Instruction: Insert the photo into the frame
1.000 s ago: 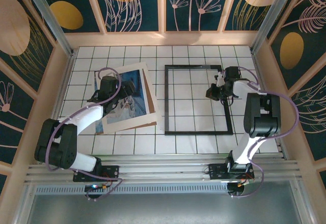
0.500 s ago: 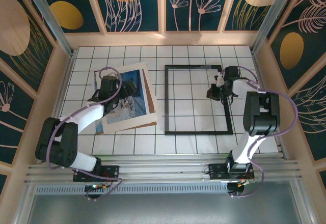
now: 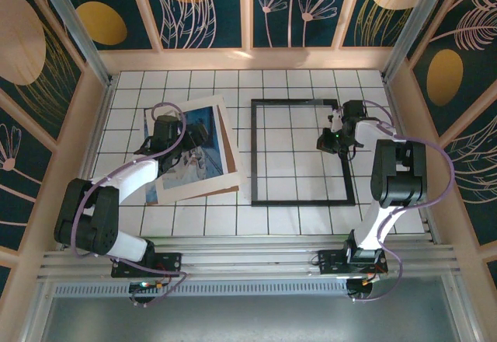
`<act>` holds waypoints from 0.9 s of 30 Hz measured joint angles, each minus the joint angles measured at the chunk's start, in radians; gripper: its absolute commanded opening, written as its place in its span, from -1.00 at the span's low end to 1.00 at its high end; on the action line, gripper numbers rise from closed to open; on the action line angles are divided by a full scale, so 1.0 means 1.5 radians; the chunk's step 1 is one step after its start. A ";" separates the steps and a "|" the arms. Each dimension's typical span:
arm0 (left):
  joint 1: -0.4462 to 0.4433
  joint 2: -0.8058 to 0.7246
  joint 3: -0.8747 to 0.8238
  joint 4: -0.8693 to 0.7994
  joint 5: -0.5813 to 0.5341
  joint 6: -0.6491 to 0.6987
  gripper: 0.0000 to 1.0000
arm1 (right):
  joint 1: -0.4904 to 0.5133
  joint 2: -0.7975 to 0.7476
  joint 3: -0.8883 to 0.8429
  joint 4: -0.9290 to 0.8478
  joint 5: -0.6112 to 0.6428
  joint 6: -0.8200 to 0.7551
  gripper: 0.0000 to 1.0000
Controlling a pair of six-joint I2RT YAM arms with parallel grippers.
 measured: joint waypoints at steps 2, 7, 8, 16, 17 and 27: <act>0.000 0.001 0.000 0.000 0.000 0.002 0.92 | -0.005 0.000 0.000 -0.002 0.004 0.000 -1.00; 0.000 0.001 0.000 0.000 0.000 0.002 0.92 | -0.019 0.000 0.000 -0.006 0.013 0.000 -1.00; 0.000 0.001 0.000 0.000 0.000 0.002 0.92 | -0.021 0.000 0.000 -0.006 0.015 0.000 -1.00; 0.000 0.001 0.000 0.000 0.003 0.002 0.92 | -0.027 0.000 0.004 -0.012 0.028 -0.003 -1.00; 0.000 0.001 0.000 0.000 0.003 0.002 0.92 | -0.028 0.000 0.006 -0.014 0.029 -0.004 -1.00; 0.000 0.001 0.000 0.000 0.005 0.003 0.92 | -0.029 0.000 0.015 -0.025 0.042 -0.013 -1.00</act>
